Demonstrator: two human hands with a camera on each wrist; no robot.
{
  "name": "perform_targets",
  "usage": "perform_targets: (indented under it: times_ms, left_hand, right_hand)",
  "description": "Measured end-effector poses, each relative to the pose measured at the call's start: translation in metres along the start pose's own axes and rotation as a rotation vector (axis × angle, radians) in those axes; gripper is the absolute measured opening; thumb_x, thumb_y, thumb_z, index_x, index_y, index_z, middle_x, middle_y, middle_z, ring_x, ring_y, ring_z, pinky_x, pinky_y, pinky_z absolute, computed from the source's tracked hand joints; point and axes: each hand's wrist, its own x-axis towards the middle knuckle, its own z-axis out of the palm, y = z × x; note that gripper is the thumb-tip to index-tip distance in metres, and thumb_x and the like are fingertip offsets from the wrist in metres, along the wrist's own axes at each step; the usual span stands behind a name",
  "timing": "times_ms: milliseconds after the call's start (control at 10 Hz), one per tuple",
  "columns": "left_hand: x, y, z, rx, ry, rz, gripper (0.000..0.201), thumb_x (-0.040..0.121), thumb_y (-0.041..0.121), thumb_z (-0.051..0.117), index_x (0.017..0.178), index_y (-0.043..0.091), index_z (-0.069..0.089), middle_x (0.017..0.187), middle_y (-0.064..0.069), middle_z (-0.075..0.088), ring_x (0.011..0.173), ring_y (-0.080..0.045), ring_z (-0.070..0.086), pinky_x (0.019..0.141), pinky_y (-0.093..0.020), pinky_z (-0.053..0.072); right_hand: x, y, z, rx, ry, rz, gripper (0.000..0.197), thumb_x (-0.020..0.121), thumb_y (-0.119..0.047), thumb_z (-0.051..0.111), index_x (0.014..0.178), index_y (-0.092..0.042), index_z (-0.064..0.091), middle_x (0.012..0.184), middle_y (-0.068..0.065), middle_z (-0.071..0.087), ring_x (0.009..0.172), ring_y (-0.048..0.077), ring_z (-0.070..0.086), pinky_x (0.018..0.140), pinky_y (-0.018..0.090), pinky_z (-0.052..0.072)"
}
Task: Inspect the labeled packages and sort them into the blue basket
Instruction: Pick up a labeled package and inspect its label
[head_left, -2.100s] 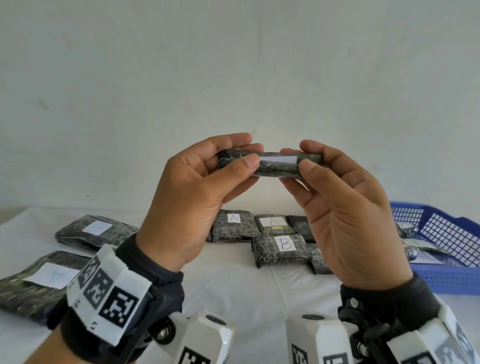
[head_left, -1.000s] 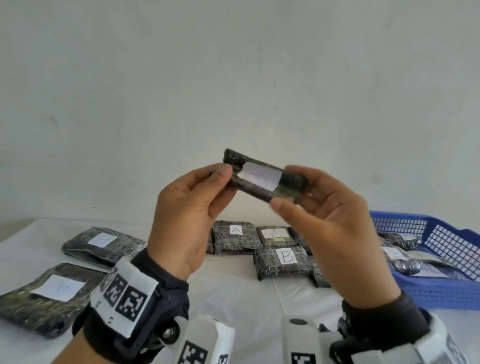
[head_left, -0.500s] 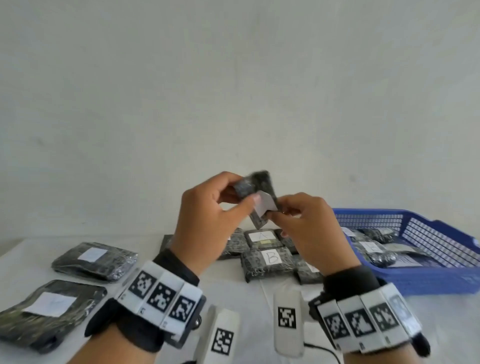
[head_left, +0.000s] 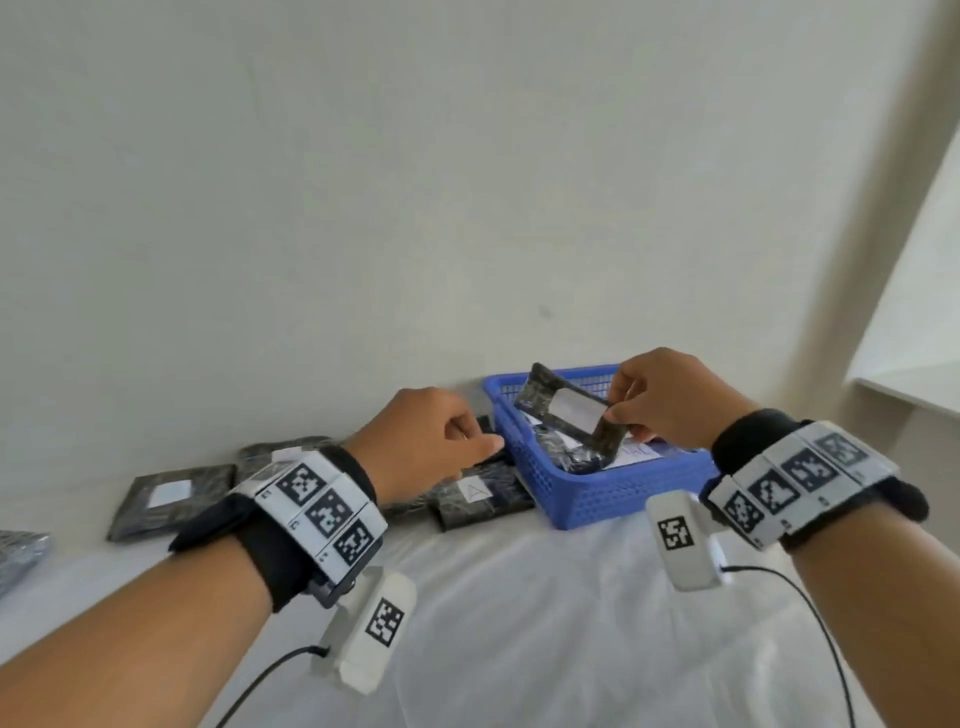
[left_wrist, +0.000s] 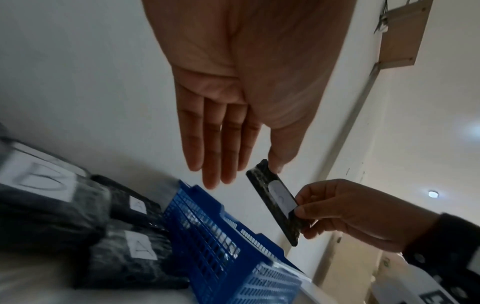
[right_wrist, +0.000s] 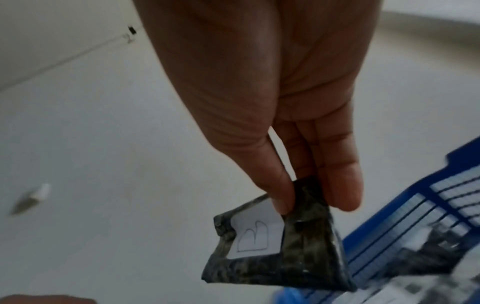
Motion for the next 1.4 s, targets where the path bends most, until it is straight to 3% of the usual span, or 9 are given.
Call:
perform_targets:
  times_ms: [200,400,500,700,900,1000,1100,1200,1400]
  left_hand:
    - [0.059,0.035,0.052,0.144,-0.137,0.13,0.028,0.097,0.039,0.07,0.111,0.015,0.069,0.107,0.005,0.068,0.099,-0.014,0.064,0.083,-0.025,0.048]
    - [0.105,0.031,0.084,0.242,-0.256,0.138,0.037,0.099,0.047,0.064,0.126,0.022,0.066,0.129,0.001,0.068,0.104,-0.017,0.066,0.092,-0.035,0.053]
    - [0.112,0.025,0.093,0.324,-0.325,0.158,0.033,0.1,0.05,0.061,0.116,0.023,0.072,0.117,0.004,0.071,0.079,-0.007,0.058,0.076,-0.029,0.046]
    - [0.118,0.018,0.101,0.423,-0.323,0.184,0.031,0.101,0.045,0.06,0.103,0.02,0.077,0.105,0.001,0.073,0.095,-0.017,0.065,0.089,-0.037,0.054]
    - [0.12,0.025,0.101,0.437,-0.343,0.159,0.031,0.102,0.042,0.061,0.108,0.016,0.076,0.11,0.0,0.073,0.097,-0.018,0.067,0.091,-0.038,0.056]
    - [0.121,0.03,0.096,0.437,-0.342,0.152,0.038,0.102,0.043,0.06,0.128,0.017,0.067,0.127,-0.004,0.068,0.112,-0.021,0.063,0.098,-0.036,0.052]
    - [0.118,0.035,0.083,0.488,-0.283,0.117,0.062,0.102,0.048,0.057,0.154,0.015,0.044,0.157,-0.015,0.044,0.146,-0.031,0.04,0.118,-0.041,0.036]
    - [0.102,0.028,0.057,0.508,-0.199,0.018,0.074,0.1,0.05,0.059,0.159,0.013,0.032,0.166,-0.02,0.024,0.156,-0.036,0.02,0.124,-0.046,0.025]
    - [0.019,-0.023,-0.042,0.537,-0.006,-0.158,0.016,0.099,0.031,0.059,0.108,0.02,0.066,0.116,-0.004,0.067,0.103,-0.027,0.065,0.091,-0.038,0.055]
  right_hand:
    - [0.053,0.062,-0.01,-0.286,0.005,0.134,0.008,0.098,-0.008,0.068,0.1,-0.003,0.074,0.102,0.011,0.073,0.09,0.026,0.069,0.08,0.034,0.06]
    - [0.111,0.103,-0.006,-0.589,-0.047,0.218,0.02,0.099,-0.014,0.067,0.115,-0.003,0.073,0.112,0.011,0.075,0.1,0.027,0.07,0.091,0.034,0.059]
    - [0.129,0.11,0.001,-0.676,-0.113,0.249,0.025,0.098,-0.02,0.071,0.117,-0.005,0.072,0.111,0.009,0.074,0.09,0.025,0.066,0.082,0.03,0.056]
    - [0.165,0.133,0.011,-0.826,-0.241,0.29,0.04,0.062,-0.043,0.093,0.088,-0.019,0.075,0.076,-0.008,0.075,0.07,0.016,0.071,0.077,0.033,0.064]
    - [0.126,0.108,0.002,-0.551,-0.19,0.246,0.03,0.087,-0.015,0.076,0.116,-0.006,0.075,0.107,0.009,0.075,0.099,0.028,0.073,0.091,0.041,0.06]
    - [0.118,0.089,0.002,-0.54,-0.242,0.202,0.035,0.099,-0.027,0.07,0.125,-0.004,0.071,0.123,0.013,0.073,0.107,0.028,0.07,0.1,0.04,0.057]
    - [0.098,0.05,0.008,-0.552,-0.252,0.087,0.054,0.105,-0.047,0.056,0.137,-0.004,0.064,0.141,0.013,0.064,0.127,0.029,0.062,0.108,0.041,0.05]
    - [0.072,0.003,0.022,-0.557,-0.286,-0.042,0.062,0.108,-0.049,0.049,0.156,-0.011,0.045,0.161,0.01,0.046,0.145,0.029,0.047,0.117,0.04,0.04]
    - [0.021,-0.114,0.074,-0.413,-0.208,-0.334,0.046,0.103,-0.044,0.058,0.138,-0.013,0.058,0.136,0.011,0.058,0.125,0.029,0.056,0.106,0.041,0.048]
